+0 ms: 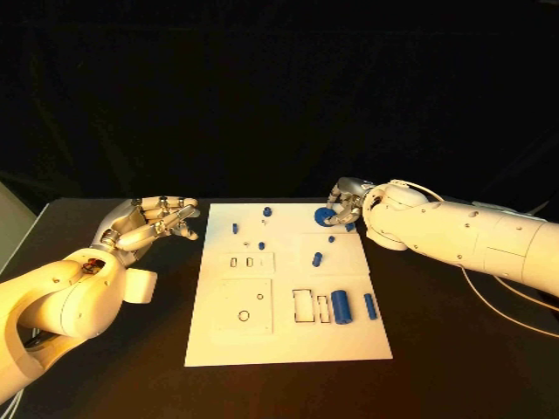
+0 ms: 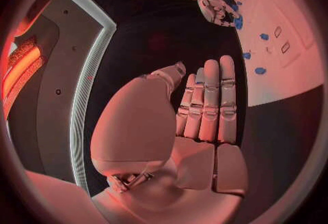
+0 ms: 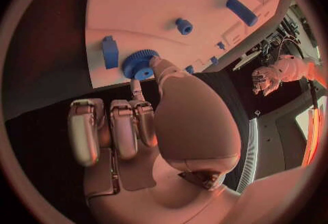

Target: Assemble the parts on the task board

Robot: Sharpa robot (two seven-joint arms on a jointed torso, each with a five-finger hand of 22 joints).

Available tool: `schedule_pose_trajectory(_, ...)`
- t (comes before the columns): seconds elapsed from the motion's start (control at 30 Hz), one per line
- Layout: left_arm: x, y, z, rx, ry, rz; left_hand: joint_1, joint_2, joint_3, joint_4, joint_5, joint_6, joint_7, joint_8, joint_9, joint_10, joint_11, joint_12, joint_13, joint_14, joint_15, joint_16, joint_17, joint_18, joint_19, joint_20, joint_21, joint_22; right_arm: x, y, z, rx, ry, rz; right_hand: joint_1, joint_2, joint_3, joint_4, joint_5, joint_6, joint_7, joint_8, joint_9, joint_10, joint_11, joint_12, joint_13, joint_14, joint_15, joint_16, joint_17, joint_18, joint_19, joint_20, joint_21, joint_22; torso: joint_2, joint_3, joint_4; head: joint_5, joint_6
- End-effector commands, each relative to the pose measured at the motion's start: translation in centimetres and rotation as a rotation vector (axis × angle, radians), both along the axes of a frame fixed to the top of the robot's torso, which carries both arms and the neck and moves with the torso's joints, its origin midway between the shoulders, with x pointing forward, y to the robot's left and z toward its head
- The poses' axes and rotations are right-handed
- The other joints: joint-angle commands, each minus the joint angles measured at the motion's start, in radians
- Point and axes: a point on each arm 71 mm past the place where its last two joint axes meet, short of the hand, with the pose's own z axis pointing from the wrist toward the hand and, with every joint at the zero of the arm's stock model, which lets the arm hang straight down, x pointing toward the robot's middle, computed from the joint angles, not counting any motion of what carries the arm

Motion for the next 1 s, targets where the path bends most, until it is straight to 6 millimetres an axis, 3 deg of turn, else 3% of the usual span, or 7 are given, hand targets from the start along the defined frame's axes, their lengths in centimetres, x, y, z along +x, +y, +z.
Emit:
schedule_pose_trajectory(0.03, -0.1, -0.2, 0.1, -0.004, -0.008, -0.019, -0.009, 0.001, 0.006, -0.003, -0.007, -0.008, -0.002, -0.006, 0.001, -0.009, -0.001, -0.003, 0.002, -0.007, -0.002, 0.004, 0.002, 0.011, -0.007, -0.002, 0.003, 0.002, -0.1, -0.1, -0.4, -0.017, 0.026, 0.006, 0.004, 0.013, 0.007, 0.010, 0.018, -0.001, -0.003, 0.005, 0.001, 0.106, 0.005, 0.002, 0.263, 0.103, 0.008, 0.003, 0.258, -0.013, 0.077, 0.010, 0.006, 0.194, 0.000, 0.0002, -0.0007, 0.000, -0.001)
schedule_pose_trajectory(0.33, 0.0, -0.2, 0.1, -0.004, -0.008, -0.020, -0.009, 0.001, 0.006, -0.003, -0.007, -0.008, -0.002, -0.006, 0.001, -0.009, -0.001, -0.003, 0.002, -0.007, -0.002, 0.004, 0.002, 0.011, -0.007, -0.002, 0.003, 0.002, 0.0, 0.0, -0.4, -0.009, 0.023, 0.005, 0.012, 0.036, 0.041, 0.017, 0.029, 0.011, -0.004, 0.015, 0.001, 0.106, 0.003, 0.002, 0.263, 0.103, 0.008, 0.003, 0.258, -0.013, 0.078, 0.010, 0.009, 0.198, 0.000, 0.0007, 0.0002, -0.002, -0.001)
schedule_pose_trajectory(0.7, 0.0, -0.2, 0.1, -0.004, -0.007, -0.020, -0.010, 0.001, 0.007, -0.003, -0.007, -0.008, -0.002, -0.006, 0.002, -0.009, -0.001, -0.003, 0.002, -0.008, -0.002, 0.004, 0.002, 0.011, -0.008, -0.002, 0.005, 0.003, -0.5, 0.9, 0.2, 0.005, -0.074, 0.032, 0.013, 0.031, 0.064, 0.016, 0.039, 0.031, -0.008, 0.021, 0.000, 0.106, 0.000, 0.002, 0.263, 0.104, 0.005, 0.004, 0.262, -0.016, 0.082, 0.009, 0.018, 0.210, -0.001, 0.0007, 0.0001, -0.002, 0.000)
schedule_pose_trajectory(1.0, 0.0, -0.2, 0.1, -0.004, -0.007, -0.021, -0.010, 0.001, 0.007, -0.003, -0.007, -0.008, -0.002, -0.006, 0.002, -0.009, -0.001, -0.003, 0.002, -0.008, -0.002, 0.004, 0.002, 0.011, -0.008, -0.002, 0.005, 0.003, -1.1, 2.3, 0.9, -0.001, -0.167, 0.064, 0.018, 0.029, 0.113, 0.008, 0.054, 0.074, -0.023, 0.026, -0.002, 0.106, -0.013, 0.002, 0.263, 0.104, -0.007, 0.004, 0.263, -0.018, 0.085, -0.001, 0.024, 0.218, -0.001, -0.0001, 0.0014, -0.003, 0.002)
